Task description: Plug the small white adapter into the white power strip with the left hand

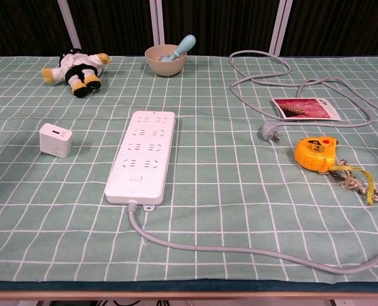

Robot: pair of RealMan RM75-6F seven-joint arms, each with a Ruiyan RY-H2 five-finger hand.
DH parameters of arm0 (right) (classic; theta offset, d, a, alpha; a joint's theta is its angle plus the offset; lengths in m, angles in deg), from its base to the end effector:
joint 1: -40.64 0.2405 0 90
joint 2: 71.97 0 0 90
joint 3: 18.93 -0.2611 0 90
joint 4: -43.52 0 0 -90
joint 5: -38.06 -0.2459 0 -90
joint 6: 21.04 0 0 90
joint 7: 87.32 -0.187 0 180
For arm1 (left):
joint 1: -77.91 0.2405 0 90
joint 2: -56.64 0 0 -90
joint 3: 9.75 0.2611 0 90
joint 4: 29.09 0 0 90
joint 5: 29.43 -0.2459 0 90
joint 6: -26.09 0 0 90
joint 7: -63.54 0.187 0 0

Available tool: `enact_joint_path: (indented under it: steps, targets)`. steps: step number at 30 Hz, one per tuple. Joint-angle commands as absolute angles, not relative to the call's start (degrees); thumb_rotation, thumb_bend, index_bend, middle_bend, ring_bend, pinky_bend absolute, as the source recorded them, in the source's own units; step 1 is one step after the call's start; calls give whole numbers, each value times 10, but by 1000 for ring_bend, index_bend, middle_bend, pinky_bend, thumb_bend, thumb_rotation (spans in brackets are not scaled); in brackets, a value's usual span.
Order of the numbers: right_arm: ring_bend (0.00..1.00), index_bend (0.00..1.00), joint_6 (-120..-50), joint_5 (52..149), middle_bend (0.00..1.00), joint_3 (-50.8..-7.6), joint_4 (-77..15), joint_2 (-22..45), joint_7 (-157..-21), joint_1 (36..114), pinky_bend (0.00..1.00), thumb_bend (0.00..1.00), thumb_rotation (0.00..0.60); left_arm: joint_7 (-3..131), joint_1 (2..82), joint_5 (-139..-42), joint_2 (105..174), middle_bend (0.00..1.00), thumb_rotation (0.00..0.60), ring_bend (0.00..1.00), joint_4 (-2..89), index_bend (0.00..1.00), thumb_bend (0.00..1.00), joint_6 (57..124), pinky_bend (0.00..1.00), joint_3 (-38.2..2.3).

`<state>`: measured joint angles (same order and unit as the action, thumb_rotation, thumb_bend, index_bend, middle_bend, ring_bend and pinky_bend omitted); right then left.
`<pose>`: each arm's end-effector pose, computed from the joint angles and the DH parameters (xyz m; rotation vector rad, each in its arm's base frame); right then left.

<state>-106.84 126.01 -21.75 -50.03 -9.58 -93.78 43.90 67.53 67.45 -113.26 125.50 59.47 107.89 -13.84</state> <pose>-0.3270 -0.2179 0.1356 1.3561 -0.9766 0.9911 -0.3187 0.2652 0.1035 -1.4417 -0.8472 -0.9017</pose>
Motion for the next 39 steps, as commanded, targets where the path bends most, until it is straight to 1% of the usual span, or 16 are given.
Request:
enact_joint_path:
  steps: [1, 11, 16, 18, 19, 21, 24, 27, 29, 34, 39]
  targets:
    - [0, 39, -1068, 1260, 0, -217, -500, -96, -938, 439, 0, 348, 600, 675, 675, -1132, 1255, 0, 600, 0, 595, 0, 35, 1079, 0, -138]
    - [0, 39, -1069, 1259, 0, -218, -504, -96, -941, 438, 0, 347, 600, 683, 671, -1127, 1251, 0, 600, 0, 611, 0, 35, 1071, 0, -140]
    - [0, 40, -1067, 1258, 0, -218, -506, -97, -944, 439, 0, 348, 600, 724, 650, -1093, 1239, 0, 600, 0, 655, 6, 36, 1032, 0, -154]
    - [0, 39, -1066, 1257, 0, -218, -507, -97, -945, 439, 0, 347, 600, 761, 637, -1075, 1233, 3, 600, 0, 676, 47, 56, 1012, 0, -161]
    - [0, 39, -1065, 1256, 0, -218, -508, -98, -946, 440, 0, 347, 600, 785, 627, -1060, 1231, 11, 600, 0, 691, 65, 65, 997, 0, -165]
    - [0, 39, -1064, 1255, 0, -219, -508, -98, -947, 440, 0, 347, 600, 821, 610, -1034, 1228, 61, 600, 0, 715, 113, 91, 973, 0, -175]
    - [0, 39, -1064, 1255, 0, -219, -508, -98, -947, 439, 0, 348, 600, 879, 579, -992, 1229, 122, 600, 0, 742, 176, 104, 936, 0, -187]
    - [0, 39, -1064, 1254, 0, -219, -507, -100, -950, 439, 0, 348, 600, 946, 547, -936, 1239, 191, 600, 0, 760, 205, 118, 908, 0, -198]
    - [0, 39, -1064, 1252, 0, -219, -507, -101, -955, 438, 0, 348, 600, 983, 526, -900, 1248, 214, 600, 0, 767, 212, 129, 896, 0, -205]
    - [0, 39, -1065, 1253, 0, -218, -508, -105, -965, 437, 0, 348, 600, 1079, 473, -808, 1285, 224, 600, 0, 769, 239, 143, 887, 0, -214]
    - [0, 39, -1062, 1249, 0, -220, -511, -108, -973, 437, 0, 348, 600, 1140, 433, -750, 1326, 228, 600, 0, 755, 254, 159, 896, 0, -213]
